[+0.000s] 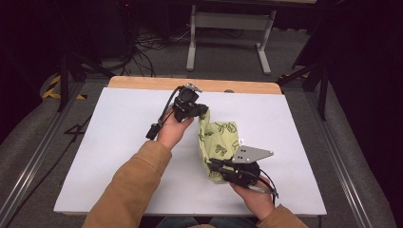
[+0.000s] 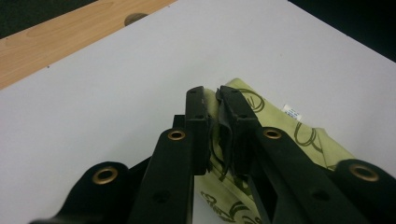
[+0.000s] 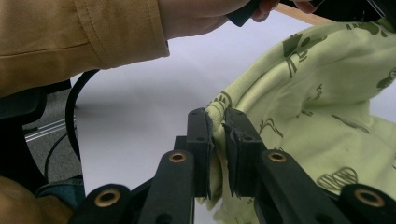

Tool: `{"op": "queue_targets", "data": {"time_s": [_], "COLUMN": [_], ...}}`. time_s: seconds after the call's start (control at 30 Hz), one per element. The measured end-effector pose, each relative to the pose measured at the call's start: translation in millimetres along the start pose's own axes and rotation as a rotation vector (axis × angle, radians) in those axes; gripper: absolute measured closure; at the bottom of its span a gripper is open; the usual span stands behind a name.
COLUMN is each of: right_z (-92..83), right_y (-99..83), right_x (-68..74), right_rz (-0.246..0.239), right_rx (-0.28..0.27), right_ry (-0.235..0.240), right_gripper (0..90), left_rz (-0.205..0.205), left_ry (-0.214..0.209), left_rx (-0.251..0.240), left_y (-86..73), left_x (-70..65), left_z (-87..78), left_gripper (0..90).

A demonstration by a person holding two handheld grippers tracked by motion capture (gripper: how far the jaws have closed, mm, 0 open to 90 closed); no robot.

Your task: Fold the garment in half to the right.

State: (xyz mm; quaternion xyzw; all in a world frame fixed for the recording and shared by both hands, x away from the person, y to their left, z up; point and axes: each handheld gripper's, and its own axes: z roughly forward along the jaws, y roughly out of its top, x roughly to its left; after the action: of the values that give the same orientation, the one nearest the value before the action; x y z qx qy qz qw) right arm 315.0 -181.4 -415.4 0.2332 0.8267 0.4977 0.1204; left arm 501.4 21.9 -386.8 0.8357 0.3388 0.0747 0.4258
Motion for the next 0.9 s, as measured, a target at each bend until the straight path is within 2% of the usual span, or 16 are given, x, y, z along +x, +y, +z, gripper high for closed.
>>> {"op": "queue_targets", "data": {"time_s": [0.13,0.17,0.33,0.9], "right_z": [-9.3,-10.9,-19.9,-42.0], "right_y": [-4.6,-5.4,-11.6,-33.3], "right_x": [-2.4,-2.8,-6.1,-16.0], "right_rz": [0.015,0.019,0.043,0.096], "right_rx": [0.0,0.0,-0.002,0.008], "right_ry": [-0.018,-0.02,-0.04,-0.09], "right_gripper": [81.9,86.9,87.2,87.3], "left_rz": [-0.013,-0.014,-0.029,0.013], "left_ry": [-0.005,-0.004,-0.005,-0.008], "left_rx": [-0.002,-0.001,0.001,0.038], "left_y": [2.5,3.0,4.9,16.1], "left_x": [-2.7,-3.1,-7.4,-28.7], "left_z": [5.8,6.9,16.0,47.4], "left_gripper": [82.2,82.1,82.2,82.0]}}
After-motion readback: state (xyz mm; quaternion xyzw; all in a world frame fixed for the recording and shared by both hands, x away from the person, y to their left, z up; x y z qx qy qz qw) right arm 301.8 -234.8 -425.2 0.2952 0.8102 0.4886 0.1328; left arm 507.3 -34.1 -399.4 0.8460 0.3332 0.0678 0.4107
